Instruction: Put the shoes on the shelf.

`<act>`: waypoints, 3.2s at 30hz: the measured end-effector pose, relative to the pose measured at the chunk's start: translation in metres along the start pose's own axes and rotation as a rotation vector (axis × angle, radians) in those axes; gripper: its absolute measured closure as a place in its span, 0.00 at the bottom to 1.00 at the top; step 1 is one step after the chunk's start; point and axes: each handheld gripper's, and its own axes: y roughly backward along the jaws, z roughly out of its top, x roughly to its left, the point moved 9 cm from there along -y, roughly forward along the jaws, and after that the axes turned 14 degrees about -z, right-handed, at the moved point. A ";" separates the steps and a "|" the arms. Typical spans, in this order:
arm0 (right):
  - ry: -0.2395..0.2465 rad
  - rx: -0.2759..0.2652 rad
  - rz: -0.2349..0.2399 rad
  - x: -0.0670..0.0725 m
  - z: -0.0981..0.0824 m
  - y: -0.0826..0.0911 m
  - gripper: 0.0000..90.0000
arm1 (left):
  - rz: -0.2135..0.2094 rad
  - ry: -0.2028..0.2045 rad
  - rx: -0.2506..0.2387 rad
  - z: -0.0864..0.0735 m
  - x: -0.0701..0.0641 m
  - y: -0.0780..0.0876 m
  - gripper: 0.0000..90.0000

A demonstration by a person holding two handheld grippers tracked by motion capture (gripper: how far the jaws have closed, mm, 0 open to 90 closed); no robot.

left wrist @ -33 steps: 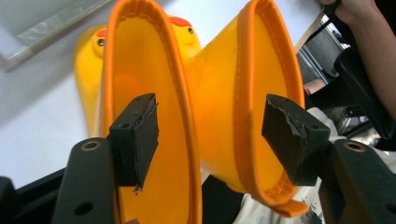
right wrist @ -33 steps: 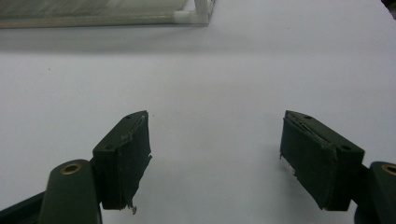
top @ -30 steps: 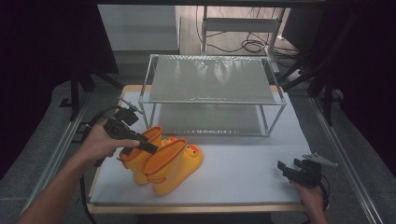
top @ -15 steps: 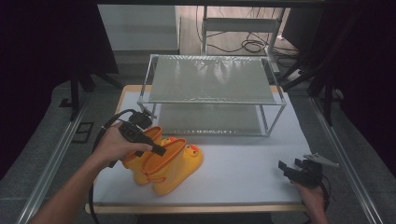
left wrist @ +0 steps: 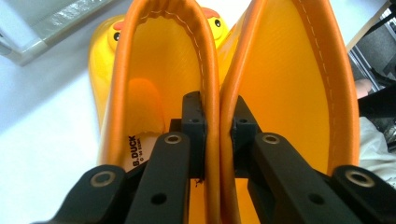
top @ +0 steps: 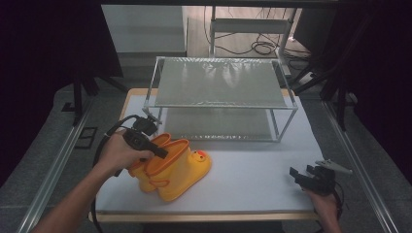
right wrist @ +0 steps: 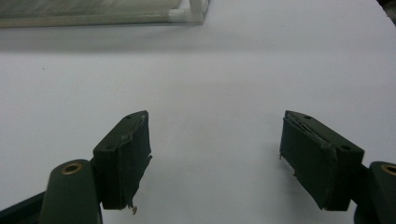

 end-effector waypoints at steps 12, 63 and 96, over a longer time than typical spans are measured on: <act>0.004 -0.003 -0.003 0.000 0.001 -0.001 0.27 | -0.060 0.011 -0.074 0.006 0.005 0.005 0.91; -0.030 -0.018 -0.003 -0.006 0.005 0.002 0.27 | -0.267 -0.220 -0.109 0.139 -0.137 0.009 0.91; -0.025 -0.007 0.001 -0.006 0.003 0.001 0.27 | -0.296 -0.235 -0.131 0.203 -0.163 0.024 0.91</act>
